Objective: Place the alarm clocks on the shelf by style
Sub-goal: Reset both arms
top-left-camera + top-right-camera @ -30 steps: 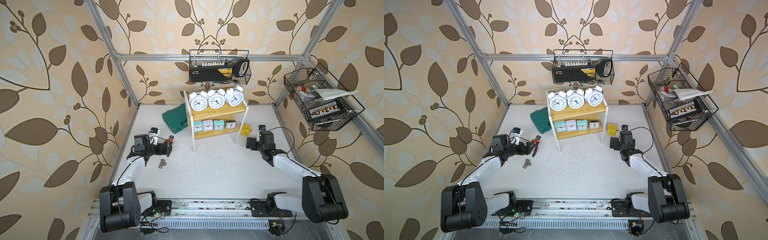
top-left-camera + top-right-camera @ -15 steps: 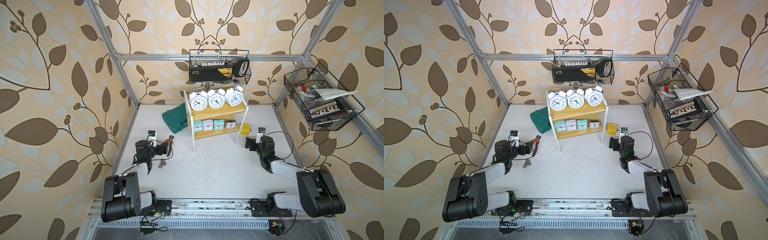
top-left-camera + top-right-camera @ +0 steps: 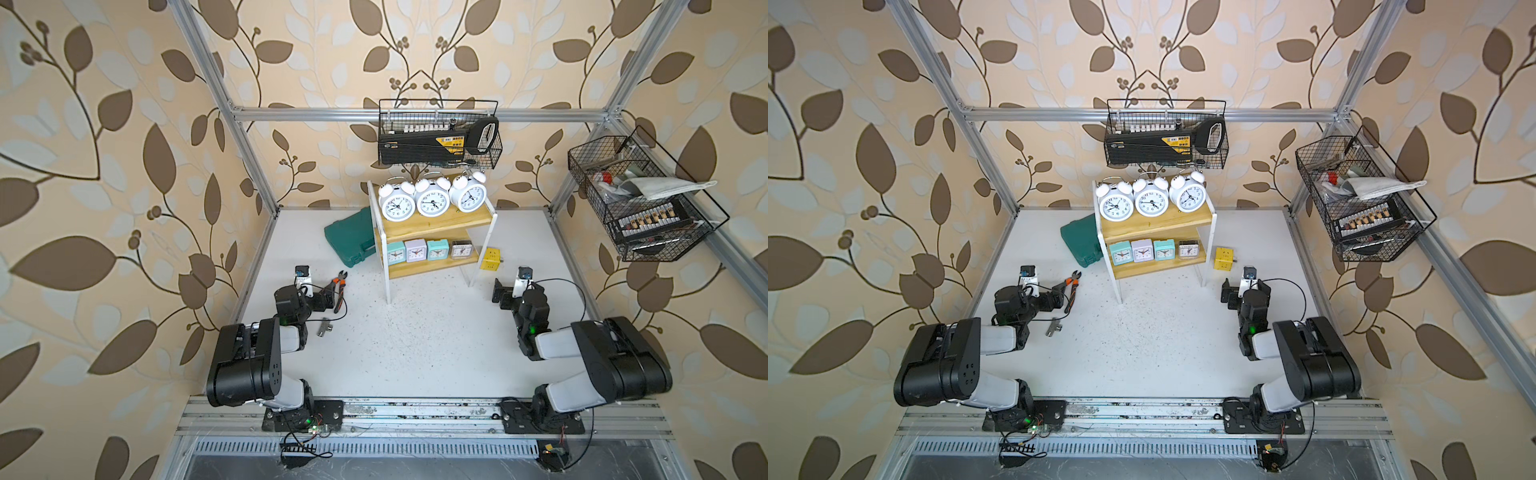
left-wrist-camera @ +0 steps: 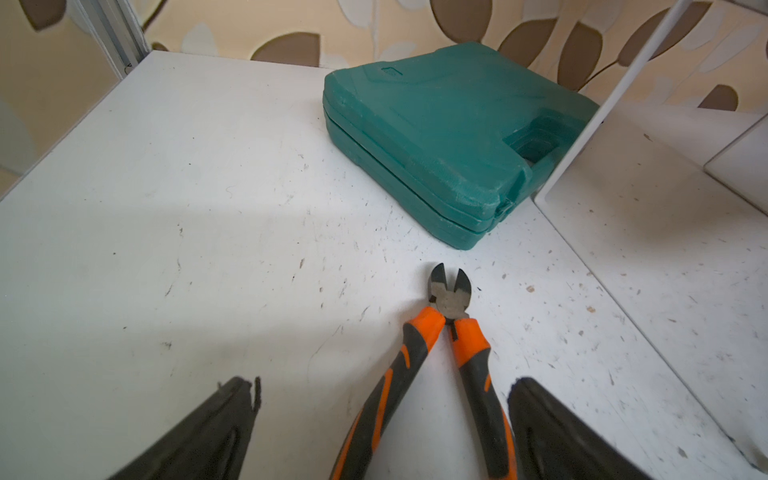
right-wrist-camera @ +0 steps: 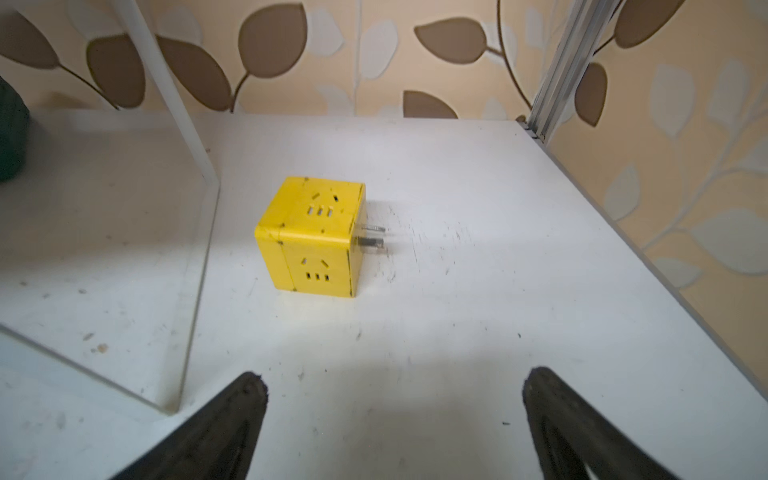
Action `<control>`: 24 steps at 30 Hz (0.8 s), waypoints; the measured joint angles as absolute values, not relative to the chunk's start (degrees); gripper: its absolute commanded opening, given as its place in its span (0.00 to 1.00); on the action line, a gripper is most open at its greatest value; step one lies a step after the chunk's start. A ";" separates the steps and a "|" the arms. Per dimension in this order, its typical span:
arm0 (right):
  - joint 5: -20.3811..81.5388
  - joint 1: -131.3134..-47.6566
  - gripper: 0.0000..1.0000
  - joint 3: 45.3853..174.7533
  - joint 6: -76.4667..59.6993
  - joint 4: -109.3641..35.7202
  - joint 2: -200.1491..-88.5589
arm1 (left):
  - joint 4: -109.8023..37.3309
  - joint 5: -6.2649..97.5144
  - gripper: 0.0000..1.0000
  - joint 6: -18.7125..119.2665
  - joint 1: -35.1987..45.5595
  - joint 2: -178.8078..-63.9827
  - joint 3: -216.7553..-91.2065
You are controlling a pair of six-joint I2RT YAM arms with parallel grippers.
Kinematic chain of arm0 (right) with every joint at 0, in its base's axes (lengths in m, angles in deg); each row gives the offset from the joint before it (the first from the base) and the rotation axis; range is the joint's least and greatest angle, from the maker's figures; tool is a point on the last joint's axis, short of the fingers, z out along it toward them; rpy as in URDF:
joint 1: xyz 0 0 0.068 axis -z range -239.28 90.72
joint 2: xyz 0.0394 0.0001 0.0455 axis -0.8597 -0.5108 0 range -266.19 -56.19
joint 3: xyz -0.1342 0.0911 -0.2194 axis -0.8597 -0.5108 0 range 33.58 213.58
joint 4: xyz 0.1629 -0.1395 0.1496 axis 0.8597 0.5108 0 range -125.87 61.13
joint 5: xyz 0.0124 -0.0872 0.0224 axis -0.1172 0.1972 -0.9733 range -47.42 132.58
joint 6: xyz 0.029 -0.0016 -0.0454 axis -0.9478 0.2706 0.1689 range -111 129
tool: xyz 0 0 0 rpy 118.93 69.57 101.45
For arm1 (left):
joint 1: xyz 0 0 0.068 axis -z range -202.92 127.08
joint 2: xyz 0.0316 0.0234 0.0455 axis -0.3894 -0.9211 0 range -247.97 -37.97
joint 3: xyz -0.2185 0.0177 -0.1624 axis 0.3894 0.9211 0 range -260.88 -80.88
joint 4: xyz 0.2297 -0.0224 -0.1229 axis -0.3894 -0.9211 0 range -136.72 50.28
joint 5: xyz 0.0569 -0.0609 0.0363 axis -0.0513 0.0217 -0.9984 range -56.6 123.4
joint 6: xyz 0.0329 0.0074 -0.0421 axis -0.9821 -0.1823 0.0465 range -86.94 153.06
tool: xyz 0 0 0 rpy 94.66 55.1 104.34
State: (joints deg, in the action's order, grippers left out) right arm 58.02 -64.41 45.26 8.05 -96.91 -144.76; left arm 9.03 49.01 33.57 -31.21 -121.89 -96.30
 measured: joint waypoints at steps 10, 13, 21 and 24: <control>60.25 -64.41 0.99 50.44 8.01 -94.70 -143.89 | 6.04 43.20 0.99 36.26 -31.21 -122.52 -99.68; 60.56 -64.41 0.99 50.51 8.01 -93.37 -143.89 | 4.88 41.78 0.99 36.65 -31.24 -122.76 -100.76; 60.84 -64.41 0.99 50.53 8.01 -92.12 -143.89 | 3.94 40.90 0.99 37.57 -31.24 -122.83 -100.82; 60.84 -64.41 0.99 50.53 8.01 -92.03 -143.89 | 3.94 40.90 0.99 37.64 -31.24 -122.83 -100.82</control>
State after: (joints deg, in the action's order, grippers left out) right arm 60.84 -64.41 50.53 8.01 -92.03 -143.89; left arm 3.94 40.90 37.64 -31.24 -122.83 -100.82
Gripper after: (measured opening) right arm 0.990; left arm 0.989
